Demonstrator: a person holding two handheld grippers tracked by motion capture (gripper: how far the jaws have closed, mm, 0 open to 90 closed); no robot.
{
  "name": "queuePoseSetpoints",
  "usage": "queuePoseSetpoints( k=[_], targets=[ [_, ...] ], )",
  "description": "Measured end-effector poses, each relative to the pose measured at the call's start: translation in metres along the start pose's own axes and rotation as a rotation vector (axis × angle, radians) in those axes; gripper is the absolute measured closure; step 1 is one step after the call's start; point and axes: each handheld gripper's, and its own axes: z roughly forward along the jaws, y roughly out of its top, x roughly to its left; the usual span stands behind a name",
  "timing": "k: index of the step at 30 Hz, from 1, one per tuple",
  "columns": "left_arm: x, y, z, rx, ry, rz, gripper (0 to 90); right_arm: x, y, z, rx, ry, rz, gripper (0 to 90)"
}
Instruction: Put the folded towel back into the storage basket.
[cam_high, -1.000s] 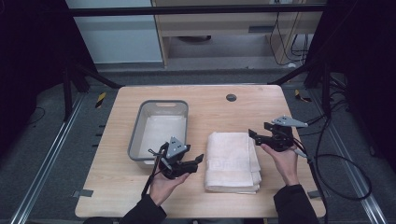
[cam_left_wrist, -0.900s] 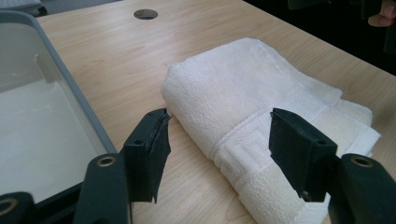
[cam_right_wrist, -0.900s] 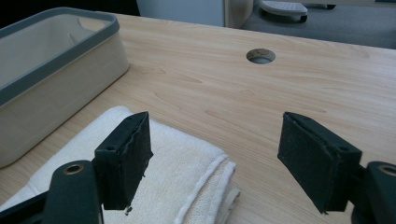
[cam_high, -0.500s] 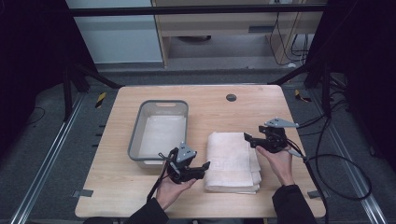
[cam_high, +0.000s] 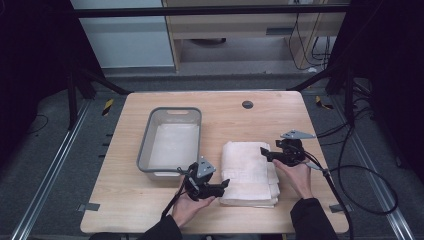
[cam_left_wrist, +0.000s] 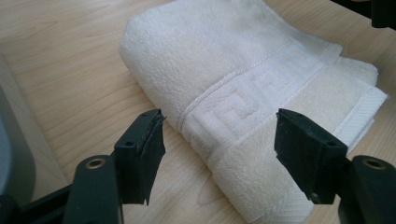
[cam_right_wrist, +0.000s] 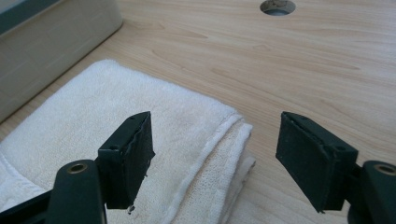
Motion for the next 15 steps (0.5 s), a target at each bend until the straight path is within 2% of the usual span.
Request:
queuePoseSetpoints(
  k=[9,15],
  targets=[
    [-0.002,-0.004,0.012,0.026,0.005,-0.009,28.7,0.000,-0.006,0.007,0.027,-0.001,0.004,27.1],
    [-0.003,-0.009,0.023,0.053,-0.007,-0.012,26.6,-0.001,-0.011,0.014,0.051,0.000,0.009,27.1]
  ],
)
